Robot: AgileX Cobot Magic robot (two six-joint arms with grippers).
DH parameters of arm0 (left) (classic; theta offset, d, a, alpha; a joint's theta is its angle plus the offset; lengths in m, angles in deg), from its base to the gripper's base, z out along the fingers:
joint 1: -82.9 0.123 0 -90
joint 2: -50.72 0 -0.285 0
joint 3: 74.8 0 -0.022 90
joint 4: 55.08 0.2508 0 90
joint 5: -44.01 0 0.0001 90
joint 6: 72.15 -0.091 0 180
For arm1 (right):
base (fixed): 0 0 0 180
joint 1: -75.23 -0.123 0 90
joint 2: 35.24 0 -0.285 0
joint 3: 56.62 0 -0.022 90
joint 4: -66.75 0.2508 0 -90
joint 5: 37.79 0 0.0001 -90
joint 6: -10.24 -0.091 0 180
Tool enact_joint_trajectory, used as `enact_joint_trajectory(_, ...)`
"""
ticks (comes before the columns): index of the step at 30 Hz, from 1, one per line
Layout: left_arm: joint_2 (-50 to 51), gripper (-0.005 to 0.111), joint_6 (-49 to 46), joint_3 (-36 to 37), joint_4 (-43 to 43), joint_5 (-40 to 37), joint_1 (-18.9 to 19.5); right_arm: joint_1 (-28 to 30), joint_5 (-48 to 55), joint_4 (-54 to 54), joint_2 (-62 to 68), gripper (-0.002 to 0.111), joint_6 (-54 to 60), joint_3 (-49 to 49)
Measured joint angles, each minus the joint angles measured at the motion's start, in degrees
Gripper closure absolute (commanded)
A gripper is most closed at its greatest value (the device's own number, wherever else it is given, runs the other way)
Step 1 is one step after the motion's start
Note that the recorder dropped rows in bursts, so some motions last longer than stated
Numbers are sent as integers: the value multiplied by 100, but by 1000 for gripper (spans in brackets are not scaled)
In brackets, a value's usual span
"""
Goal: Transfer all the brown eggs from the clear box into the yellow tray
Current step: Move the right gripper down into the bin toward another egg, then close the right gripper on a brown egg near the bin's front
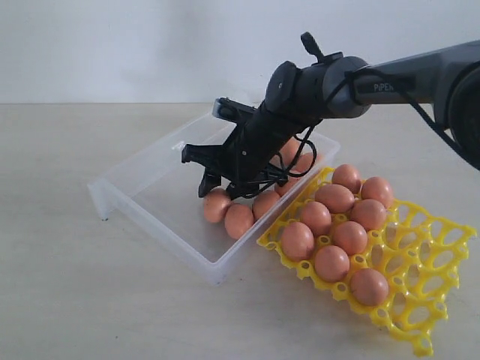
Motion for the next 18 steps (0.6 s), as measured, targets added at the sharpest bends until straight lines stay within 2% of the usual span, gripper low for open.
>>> enact_joint_trajectory(1,0,103,0,0,0,0,0,0,0,11,12,108,0,0)
enact_joint_trajectory(11,0,103,0,0,0,0,0,0,-73,230,81,108,141,0)
enact_joint_trajectory(16,0,103,0,0,0,0,0,0,105,210,-25,108,1792,10)
enact_joint_trajectory(18,0,103,0,0,0,0,0,0,337,200,-199,102,2923,22)
